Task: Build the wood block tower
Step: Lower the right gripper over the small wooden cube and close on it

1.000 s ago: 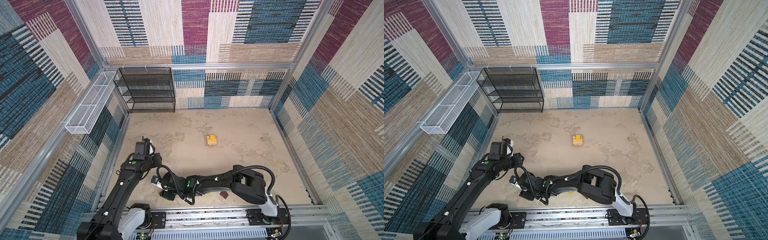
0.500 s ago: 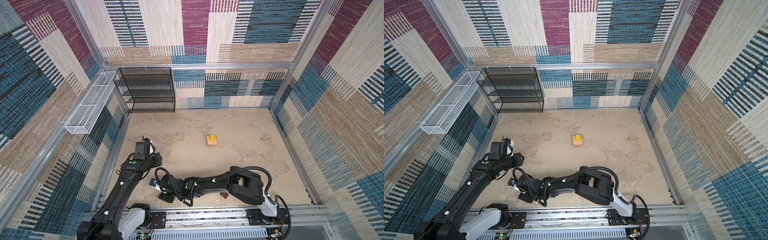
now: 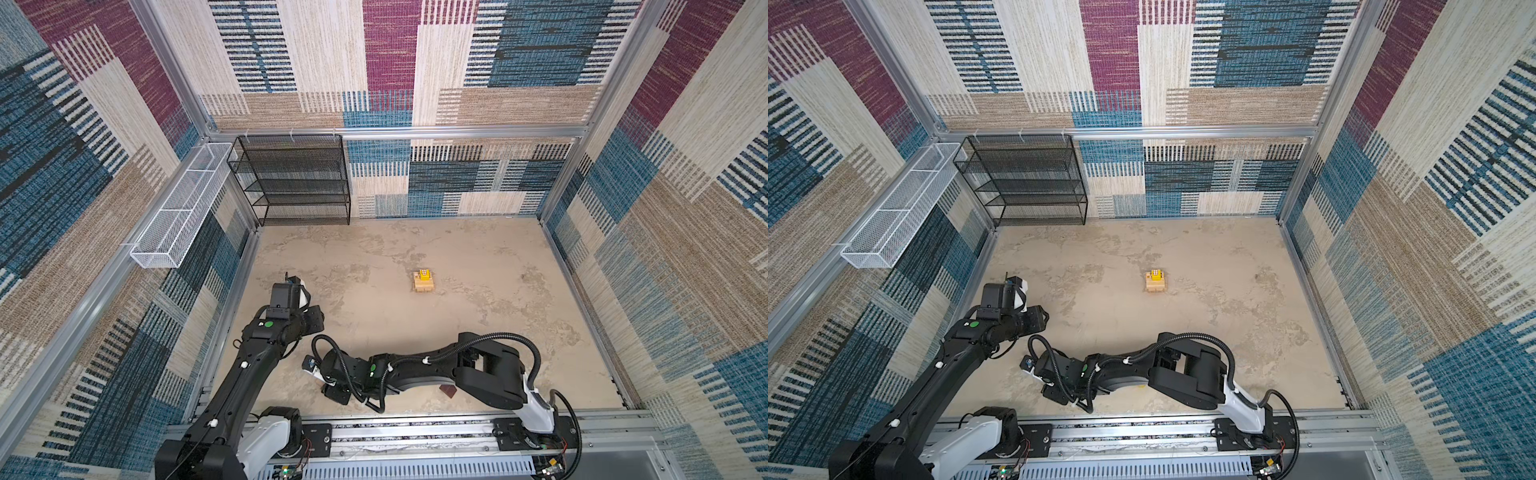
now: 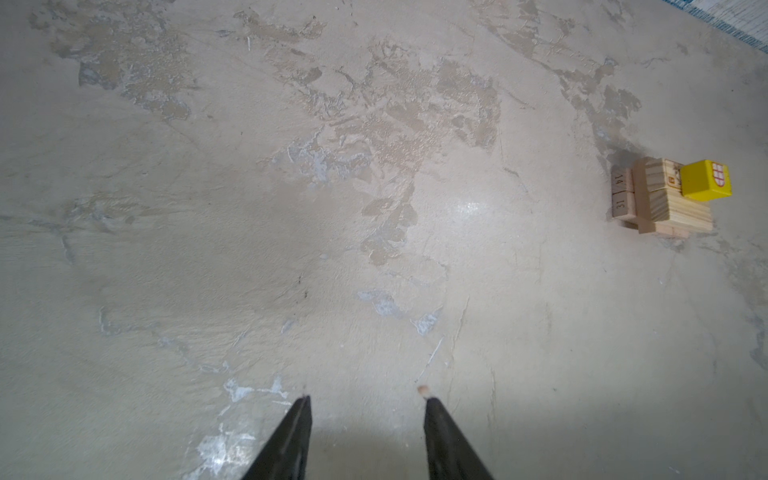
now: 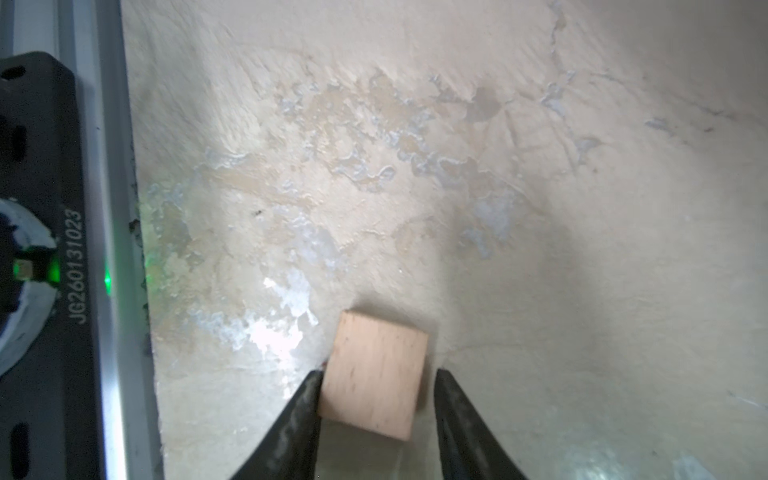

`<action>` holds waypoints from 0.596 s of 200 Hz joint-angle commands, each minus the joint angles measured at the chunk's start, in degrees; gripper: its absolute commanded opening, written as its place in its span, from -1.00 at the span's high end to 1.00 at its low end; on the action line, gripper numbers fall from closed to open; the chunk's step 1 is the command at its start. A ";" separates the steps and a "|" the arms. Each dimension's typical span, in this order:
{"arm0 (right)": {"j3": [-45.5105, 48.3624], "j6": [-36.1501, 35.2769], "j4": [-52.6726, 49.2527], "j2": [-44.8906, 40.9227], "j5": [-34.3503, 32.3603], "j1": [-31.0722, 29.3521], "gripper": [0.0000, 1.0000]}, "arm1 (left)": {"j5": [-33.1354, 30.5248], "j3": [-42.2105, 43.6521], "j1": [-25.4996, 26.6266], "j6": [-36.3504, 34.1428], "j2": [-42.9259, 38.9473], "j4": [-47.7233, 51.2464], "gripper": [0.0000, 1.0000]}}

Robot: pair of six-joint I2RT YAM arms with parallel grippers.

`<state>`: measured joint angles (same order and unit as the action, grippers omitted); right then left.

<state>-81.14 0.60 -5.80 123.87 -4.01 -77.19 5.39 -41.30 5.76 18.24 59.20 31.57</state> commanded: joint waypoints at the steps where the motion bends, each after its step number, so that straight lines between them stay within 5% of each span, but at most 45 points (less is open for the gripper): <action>1: 0.35 1.16 0.13 -1.15 -1.20 -0.14 0.16 | 0.94 0.17 -0.02 0.56 0.29 -0.83 0.02; 68: 0.02 0.75 0.39 -0.92 -1.00 -0.11 0.25 | 1.56 0.13 -0.05 0.57 1.63 -0.99 0.03; 119: 0.38 0.17 0.30 -1.70 -1.68 -0.11 0.55 | 1.73 -0.08 -0.11 0.53 2.54 -0.93 0.04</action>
<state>-80.84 0.99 -5.91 123.15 -4.84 -77.19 6.37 -41.30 5.76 18.26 61.45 31.51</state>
